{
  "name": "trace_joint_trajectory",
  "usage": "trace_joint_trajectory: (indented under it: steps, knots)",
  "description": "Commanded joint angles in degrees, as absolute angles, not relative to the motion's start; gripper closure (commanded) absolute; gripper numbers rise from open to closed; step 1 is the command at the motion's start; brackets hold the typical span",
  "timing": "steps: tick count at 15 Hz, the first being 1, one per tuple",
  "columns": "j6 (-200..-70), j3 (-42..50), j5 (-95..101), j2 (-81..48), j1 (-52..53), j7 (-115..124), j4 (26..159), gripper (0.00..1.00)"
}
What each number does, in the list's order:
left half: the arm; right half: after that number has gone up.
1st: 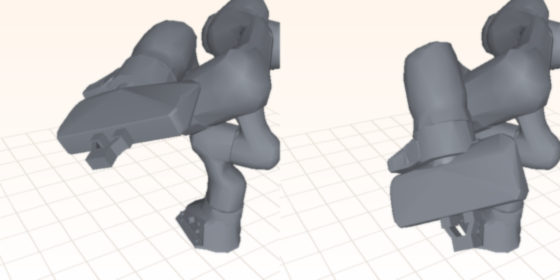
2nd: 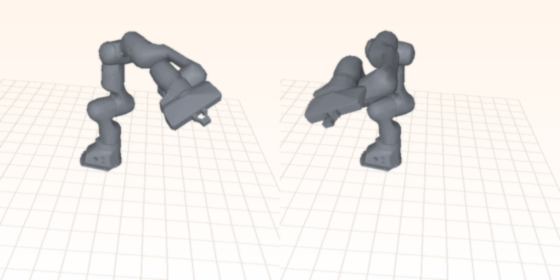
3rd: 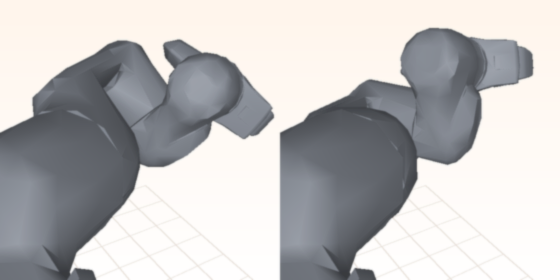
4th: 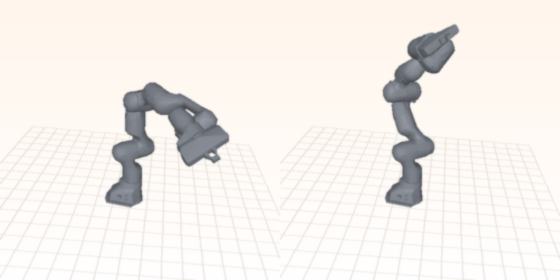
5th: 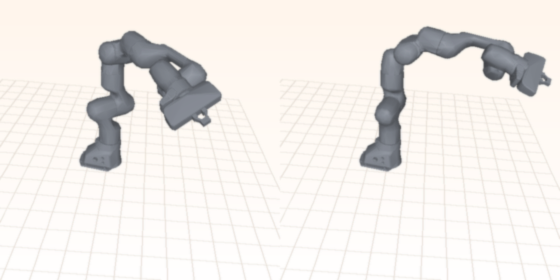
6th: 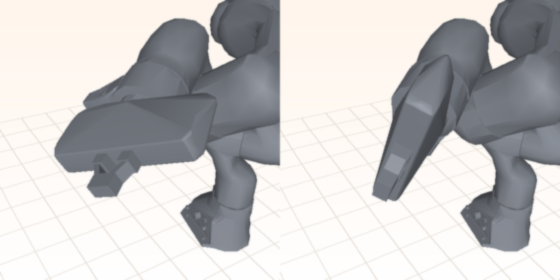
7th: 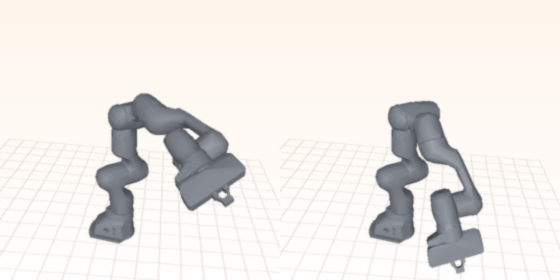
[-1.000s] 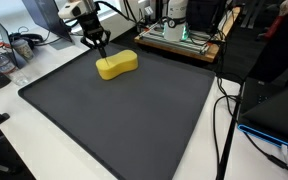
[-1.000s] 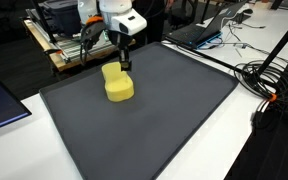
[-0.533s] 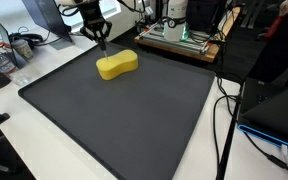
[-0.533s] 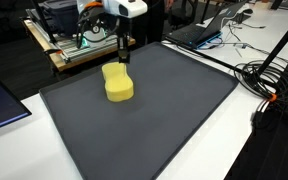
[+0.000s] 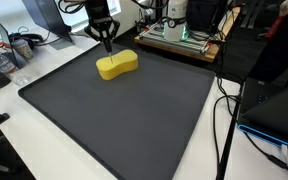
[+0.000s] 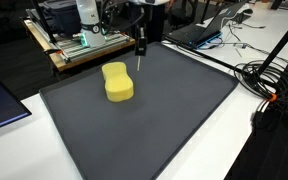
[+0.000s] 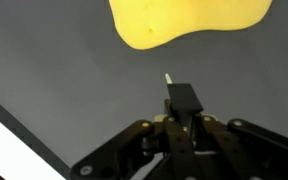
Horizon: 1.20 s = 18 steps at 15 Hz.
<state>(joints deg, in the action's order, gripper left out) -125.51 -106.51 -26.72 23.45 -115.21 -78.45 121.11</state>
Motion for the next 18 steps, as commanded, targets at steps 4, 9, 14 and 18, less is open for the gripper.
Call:
trace_joint_trajectory:
  steps: [4, 9, 14, 18]
  knots:
    - [-123.56, -114.31, -23.11, 32.07, -118.36, -69.79, 114.43, 0.97]
    - [-118.85, -119.26, -23.13, 37.36, -126.32, -67.37, 106.43, 0.97]
    - [-111.32, -123.6, -25.44, 41.56, -136.72, -68.19, 97.2, 0.97]
    - [-107.1, -126.85, -28.99, 43.56, -144.17, -68.39, 91.21, 0.97]
